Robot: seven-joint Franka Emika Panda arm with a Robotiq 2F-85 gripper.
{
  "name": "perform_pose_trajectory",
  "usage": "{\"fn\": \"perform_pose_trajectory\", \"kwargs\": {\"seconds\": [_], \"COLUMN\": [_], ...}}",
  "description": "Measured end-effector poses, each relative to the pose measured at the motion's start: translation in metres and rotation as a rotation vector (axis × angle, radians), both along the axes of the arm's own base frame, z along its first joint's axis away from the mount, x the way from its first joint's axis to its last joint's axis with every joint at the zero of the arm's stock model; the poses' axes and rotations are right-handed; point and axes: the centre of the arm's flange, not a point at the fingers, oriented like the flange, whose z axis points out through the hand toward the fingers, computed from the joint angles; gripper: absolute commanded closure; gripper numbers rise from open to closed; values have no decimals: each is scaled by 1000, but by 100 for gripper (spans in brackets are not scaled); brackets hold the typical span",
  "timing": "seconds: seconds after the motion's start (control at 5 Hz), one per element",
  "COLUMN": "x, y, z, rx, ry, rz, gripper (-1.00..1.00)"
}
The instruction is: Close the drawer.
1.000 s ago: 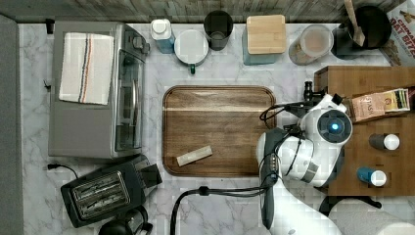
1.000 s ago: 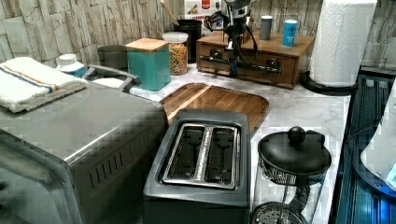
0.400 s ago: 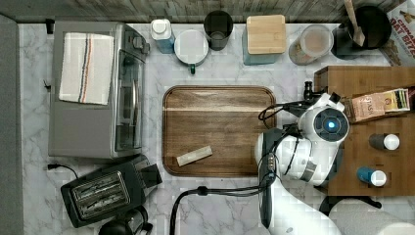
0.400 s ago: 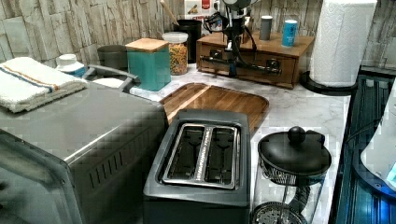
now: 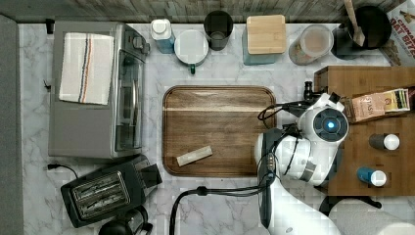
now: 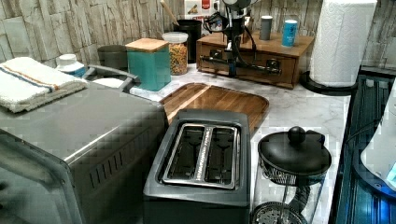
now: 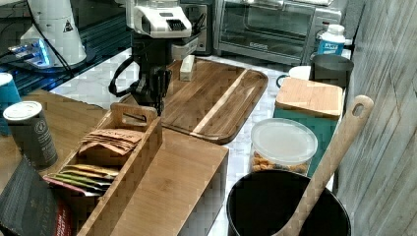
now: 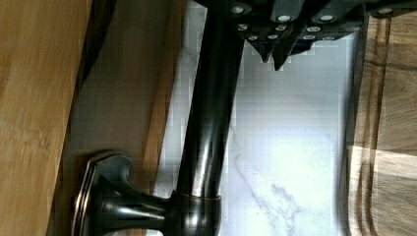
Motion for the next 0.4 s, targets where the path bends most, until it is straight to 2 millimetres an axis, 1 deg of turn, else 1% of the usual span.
{"fn": "perform_pose_trajectory", "kwargs": {"seconds": [0.4], "x": [1], "y": [0], "z": [-1], "rx": [-4], "ry": [-5], "rz": [5], "gripper": [100]}}
